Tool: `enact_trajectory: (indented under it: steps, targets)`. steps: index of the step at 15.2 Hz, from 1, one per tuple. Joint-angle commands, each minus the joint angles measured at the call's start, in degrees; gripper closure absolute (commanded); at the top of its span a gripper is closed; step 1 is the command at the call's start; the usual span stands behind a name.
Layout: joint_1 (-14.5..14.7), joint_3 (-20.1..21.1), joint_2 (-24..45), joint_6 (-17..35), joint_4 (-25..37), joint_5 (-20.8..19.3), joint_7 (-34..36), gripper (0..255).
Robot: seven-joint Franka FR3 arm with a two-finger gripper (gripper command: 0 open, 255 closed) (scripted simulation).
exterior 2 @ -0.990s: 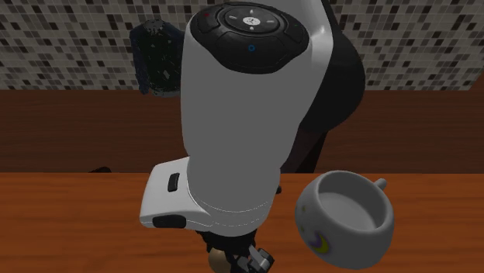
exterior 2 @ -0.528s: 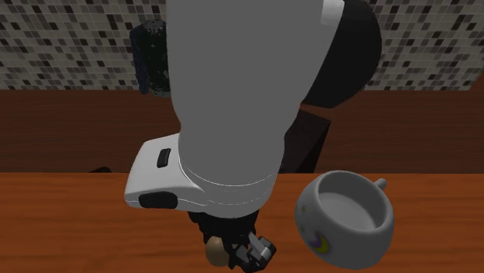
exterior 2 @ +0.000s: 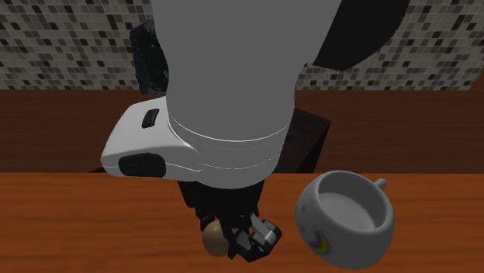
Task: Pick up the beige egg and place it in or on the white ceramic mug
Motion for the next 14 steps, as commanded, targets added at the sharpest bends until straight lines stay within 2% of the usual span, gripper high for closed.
enact_trajectory:
  steps: [1,14]
  targets:
    - [-0.05,0.04,-0.36,-1.38,1.06,0.22,-0.33,255]
    - [0.91,0.31,0.3,-11.63,12.01,0.27,-1.41,255]
